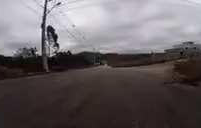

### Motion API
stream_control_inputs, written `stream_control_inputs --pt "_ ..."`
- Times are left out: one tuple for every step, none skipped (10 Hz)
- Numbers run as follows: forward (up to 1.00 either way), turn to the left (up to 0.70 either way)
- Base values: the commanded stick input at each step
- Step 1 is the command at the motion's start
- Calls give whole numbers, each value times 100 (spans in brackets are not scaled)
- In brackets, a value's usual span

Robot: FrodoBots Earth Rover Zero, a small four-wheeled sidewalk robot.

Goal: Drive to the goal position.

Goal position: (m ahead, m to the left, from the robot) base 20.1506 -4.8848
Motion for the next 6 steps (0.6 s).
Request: stream_control_inputs --pt "70 0" --pt "70 0" --pt "70 0" --pt "70 0" --pt "70 0" --pt "70 0"
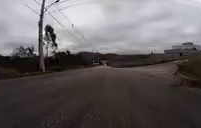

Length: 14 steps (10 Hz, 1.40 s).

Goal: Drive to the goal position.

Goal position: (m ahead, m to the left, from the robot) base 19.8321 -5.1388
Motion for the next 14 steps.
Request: stream_control_inputs --pt "70 0" --pt "70 0" --pt "70 0" --pt "70 0" --pt "70 0" --pt "70 0" --pt "70 0" --pt "70 0" --pt "70 0" --pt "70 0" --pt "70 0" --pt "70 0" --pt "70 0" --pt "70 0"
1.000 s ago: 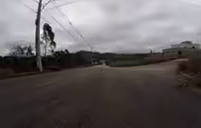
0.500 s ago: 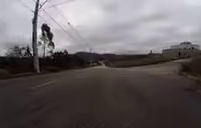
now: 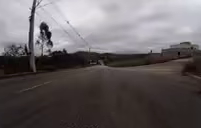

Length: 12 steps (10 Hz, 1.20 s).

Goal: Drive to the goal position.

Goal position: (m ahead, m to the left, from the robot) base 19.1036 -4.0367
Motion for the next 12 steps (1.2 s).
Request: stream_control_inputs --pt "70 0" --pt "70 0" --pt "70 0" --pt "70 0" --pt "70 0" --pt "70 0" --pt "70 0" --pt "70 0" --pt "70 0" --pt "70 0" --pt "70 0" --pt "70 0"
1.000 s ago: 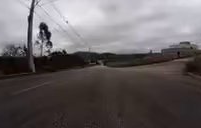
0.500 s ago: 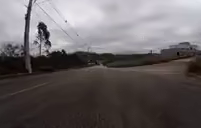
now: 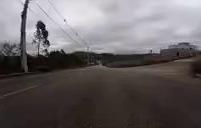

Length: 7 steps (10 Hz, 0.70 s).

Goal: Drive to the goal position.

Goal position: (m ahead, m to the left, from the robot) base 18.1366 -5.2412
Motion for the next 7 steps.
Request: stream_control_inputs --pt "70 0" --pt "70 0" --pt "70 0" --pt "70 0" --pt "70 0" --pt "70 0" --pt "70 0"
